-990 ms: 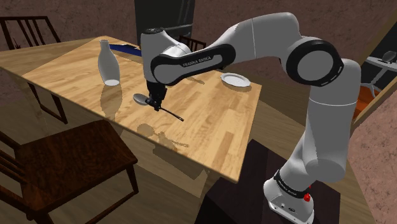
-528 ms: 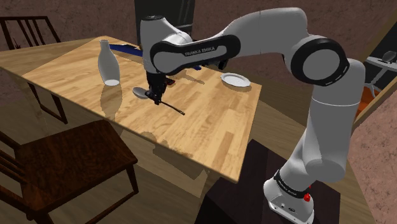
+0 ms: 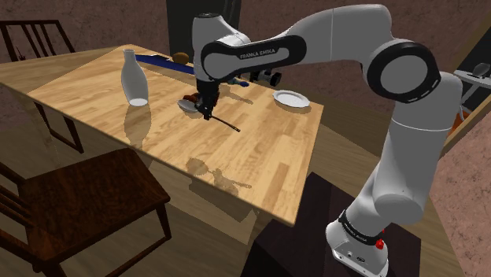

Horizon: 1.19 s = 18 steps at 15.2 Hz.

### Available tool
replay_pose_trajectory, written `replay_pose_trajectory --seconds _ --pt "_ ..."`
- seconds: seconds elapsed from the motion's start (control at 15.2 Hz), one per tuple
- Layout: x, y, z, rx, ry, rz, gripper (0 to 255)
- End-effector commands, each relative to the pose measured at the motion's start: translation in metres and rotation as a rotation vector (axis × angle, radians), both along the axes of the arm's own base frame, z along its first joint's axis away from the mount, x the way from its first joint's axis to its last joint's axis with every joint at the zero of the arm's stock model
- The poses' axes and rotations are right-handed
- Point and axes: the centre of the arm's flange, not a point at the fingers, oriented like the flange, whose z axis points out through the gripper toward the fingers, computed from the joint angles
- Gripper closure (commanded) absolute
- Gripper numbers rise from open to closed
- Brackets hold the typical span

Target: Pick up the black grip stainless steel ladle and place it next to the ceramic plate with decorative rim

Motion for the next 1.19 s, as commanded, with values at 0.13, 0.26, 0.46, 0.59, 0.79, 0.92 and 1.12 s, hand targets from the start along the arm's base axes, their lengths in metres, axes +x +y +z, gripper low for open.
replay_pose_trajectory --seconds 0.13,0.26,0.46,0.59,0.79,0.92,1.12 --pt "0.005 -0.054 0.000 0.000 0.000 0.001 255" --pt "0.007 -0.080 0.000 0.000 0.000 0.001 255" --pt "0.010 -0.119 0.000 0.000 0.000 0.001 255" --pt "0.012 -0.146 0.001 0.000 0.000 0.001 255" --pt "0.015 -0.185 0.001 0.000 0.000 0.001 255" --pt "0.017 -0.212 0.001 0.000 0.000 0.001 255" --pt "0.020 -0.251 0.001 0.000 0.000 0.001 255"
